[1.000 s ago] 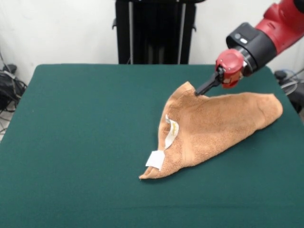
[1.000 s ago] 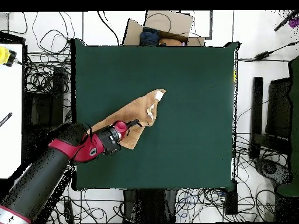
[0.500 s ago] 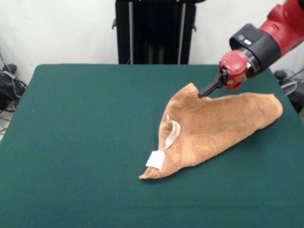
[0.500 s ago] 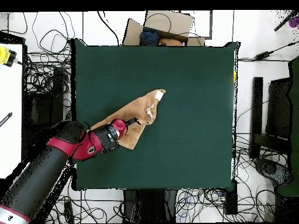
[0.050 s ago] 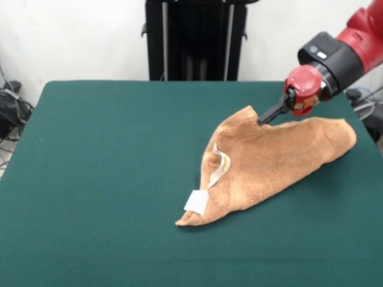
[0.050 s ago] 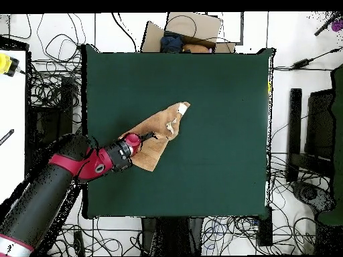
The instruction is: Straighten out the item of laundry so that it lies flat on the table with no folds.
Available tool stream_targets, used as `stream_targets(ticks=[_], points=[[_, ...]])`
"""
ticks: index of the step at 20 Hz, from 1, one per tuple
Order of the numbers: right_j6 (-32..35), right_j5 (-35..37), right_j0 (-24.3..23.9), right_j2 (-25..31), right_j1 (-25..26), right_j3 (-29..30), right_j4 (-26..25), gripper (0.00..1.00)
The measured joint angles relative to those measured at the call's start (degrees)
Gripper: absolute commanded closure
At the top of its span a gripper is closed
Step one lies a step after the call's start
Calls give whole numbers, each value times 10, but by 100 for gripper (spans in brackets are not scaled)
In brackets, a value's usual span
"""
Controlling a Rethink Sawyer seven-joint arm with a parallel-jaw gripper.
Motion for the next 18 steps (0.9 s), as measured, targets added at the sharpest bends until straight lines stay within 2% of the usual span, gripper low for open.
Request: stream_targets(ticks=[18], points=[[0,8,-3,0,2,-15,0,100]])
